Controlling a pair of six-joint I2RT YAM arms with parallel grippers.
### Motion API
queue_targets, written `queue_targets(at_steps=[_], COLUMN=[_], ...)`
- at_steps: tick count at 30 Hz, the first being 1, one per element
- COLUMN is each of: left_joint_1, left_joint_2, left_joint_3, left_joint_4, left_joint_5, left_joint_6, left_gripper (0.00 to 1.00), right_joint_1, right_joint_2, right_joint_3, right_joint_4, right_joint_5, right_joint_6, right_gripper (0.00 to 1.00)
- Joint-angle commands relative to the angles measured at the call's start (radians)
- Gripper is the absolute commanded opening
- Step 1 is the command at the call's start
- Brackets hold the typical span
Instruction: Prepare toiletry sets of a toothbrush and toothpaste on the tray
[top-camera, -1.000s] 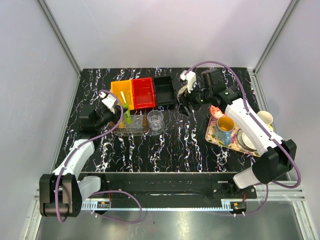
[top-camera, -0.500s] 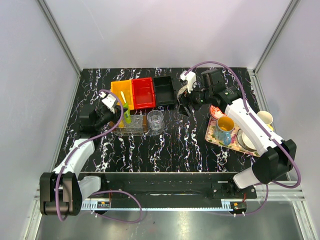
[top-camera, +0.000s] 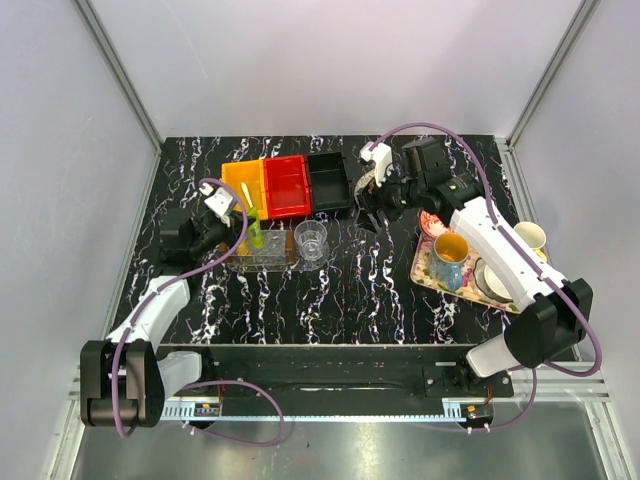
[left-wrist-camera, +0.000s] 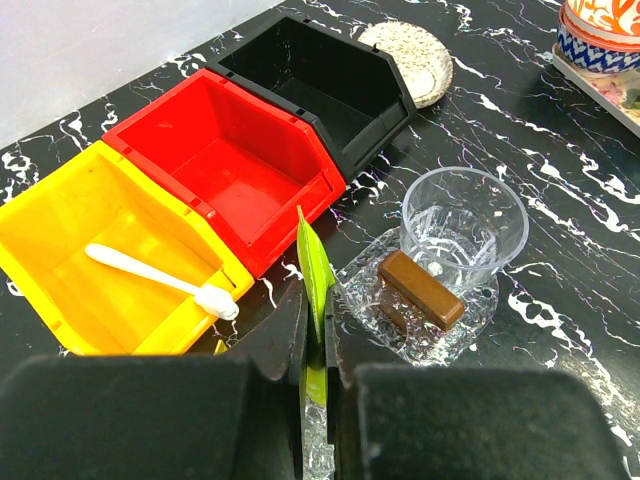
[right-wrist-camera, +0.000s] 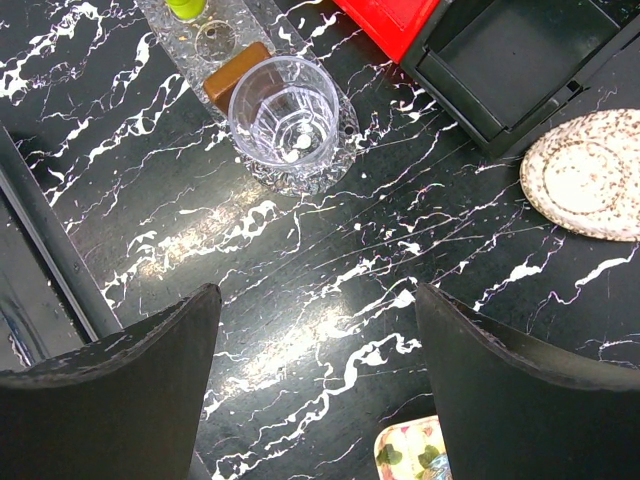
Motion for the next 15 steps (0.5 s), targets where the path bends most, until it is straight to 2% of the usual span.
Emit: queue_targets(at_steps=[1, 15], left_joint_1=[0.006, 0.007], left_joint_2=[0.004, 0.026], left_joint_3=[0.027, 0.007], left_joint_4=[0.086, 0.114], left_joint_5=[0.042, 0.047], left_joint_6=[0.010, 0.022], left_gripper=[0.00, 0.00], right_joint_1=[-0.005, -0.005], right_joint_2=[-0.015, -0.010], right_joint_3=[-0.007, -0.011], right_joint_4=[0.040, 0.046], right_joint_5=[-0.016, -0.019], right_joint_6=[0.004, 0.004], right_gripper=[0.84, 0.84])
